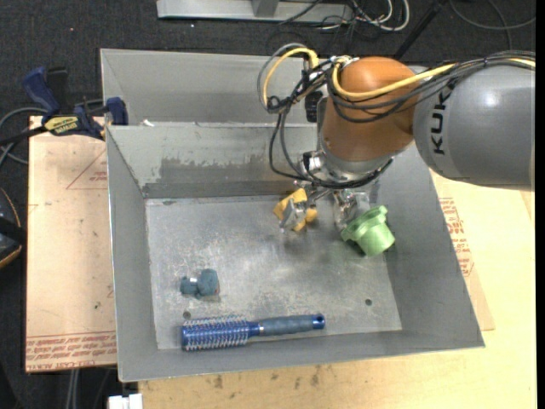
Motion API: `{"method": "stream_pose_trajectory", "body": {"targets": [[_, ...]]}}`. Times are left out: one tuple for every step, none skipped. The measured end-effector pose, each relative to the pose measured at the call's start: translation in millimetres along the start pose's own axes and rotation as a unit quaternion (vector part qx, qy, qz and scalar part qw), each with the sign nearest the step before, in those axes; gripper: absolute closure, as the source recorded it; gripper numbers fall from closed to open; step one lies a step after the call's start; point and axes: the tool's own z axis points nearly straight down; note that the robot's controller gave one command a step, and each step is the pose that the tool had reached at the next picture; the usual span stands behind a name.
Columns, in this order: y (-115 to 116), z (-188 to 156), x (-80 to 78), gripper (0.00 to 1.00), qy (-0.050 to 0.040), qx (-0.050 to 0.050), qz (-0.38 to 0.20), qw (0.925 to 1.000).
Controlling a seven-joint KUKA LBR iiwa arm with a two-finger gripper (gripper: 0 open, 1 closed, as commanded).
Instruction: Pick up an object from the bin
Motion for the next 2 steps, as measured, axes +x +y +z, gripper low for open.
{"method": "stream_pose_trajectory", "body": {"targets": [[4, 34, 68.0, 0.00, -0.0035, 0.000, 0.045, 0.9990], [86, 3, 55.4, 0.00, 0.0008, -0.004, 0.266, 0.9641]]}}
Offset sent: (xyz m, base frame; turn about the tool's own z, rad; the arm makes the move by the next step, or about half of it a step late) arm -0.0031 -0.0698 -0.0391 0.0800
